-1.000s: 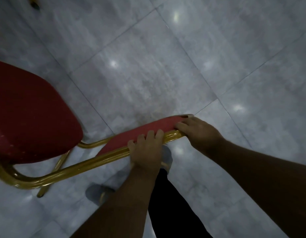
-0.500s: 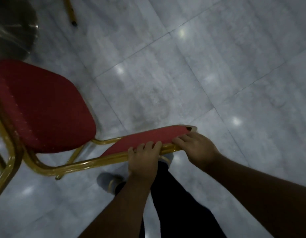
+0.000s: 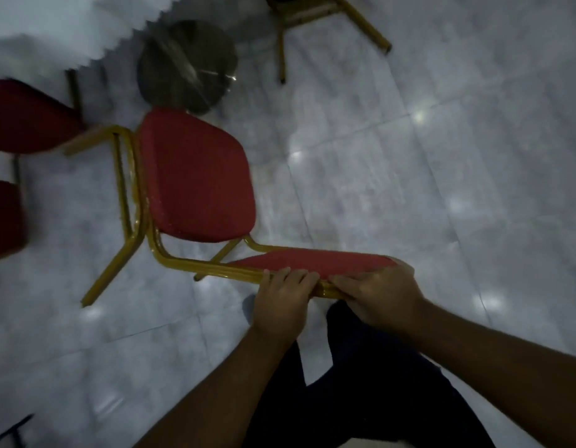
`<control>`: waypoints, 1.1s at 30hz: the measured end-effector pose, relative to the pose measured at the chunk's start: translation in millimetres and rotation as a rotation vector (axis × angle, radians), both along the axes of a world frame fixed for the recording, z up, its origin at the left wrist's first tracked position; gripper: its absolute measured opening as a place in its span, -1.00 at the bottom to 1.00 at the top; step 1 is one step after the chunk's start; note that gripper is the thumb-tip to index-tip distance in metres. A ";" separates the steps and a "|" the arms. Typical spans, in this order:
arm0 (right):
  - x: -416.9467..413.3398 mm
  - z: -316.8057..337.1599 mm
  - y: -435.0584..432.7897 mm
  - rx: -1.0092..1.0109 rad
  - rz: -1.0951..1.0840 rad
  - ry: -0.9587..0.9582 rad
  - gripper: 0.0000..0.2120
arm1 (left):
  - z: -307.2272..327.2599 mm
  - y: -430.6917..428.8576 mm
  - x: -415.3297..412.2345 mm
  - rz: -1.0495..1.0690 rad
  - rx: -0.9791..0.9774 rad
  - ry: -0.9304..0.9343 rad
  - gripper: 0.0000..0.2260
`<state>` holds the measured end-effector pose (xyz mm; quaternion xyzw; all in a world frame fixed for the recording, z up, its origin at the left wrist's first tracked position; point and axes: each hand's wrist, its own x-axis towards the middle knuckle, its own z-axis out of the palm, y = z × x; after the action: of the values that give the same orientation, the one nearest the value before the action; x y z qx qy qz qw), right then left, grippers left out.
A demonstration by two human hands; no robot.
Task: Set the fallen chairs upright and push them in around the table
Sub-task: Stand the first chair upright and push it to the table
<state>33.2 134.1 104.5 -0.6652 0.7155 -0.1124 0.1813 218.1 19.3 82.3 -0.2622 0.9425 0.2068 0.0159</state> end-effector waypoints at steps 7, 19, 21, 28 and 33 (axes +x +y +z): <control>124.1 65.9 -27.5 -0.239 0.056 -0.040 -0.61 | 59.5 -48.2 142.9 0.081 0.106 0.224 -0.68; 259.4 112.6 -56.5 0.107 0.020 -0.010 -0.57 | 160.9 -103.6 296.0 -0.003 -0.006 0.248 -0.55; 280.8 126.1 -75.7 0.043 0.061 -0.007 -0.60 | 180.4 -93.9 298.7 -0.055 -0.058 0.197 -0.56; 313.3 142.8 -112.7 -0.089 0.074 -0.212 -0.55 | 198.0 -128.3 355.7 -0.024 -0.214 0.158 -0.79; 288.7 111.4 -93.6 0.100 -0.025 -0.411 -0.42 | 192.5 -131.2 379.9 0.090 -0.252 0.257 -0.80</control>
<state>321.9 40.5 215.9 -0.6093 0.6765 -0.2124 0.3550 598.0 -111.9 274.8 -0.2753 0.9426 0.1194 -0.1468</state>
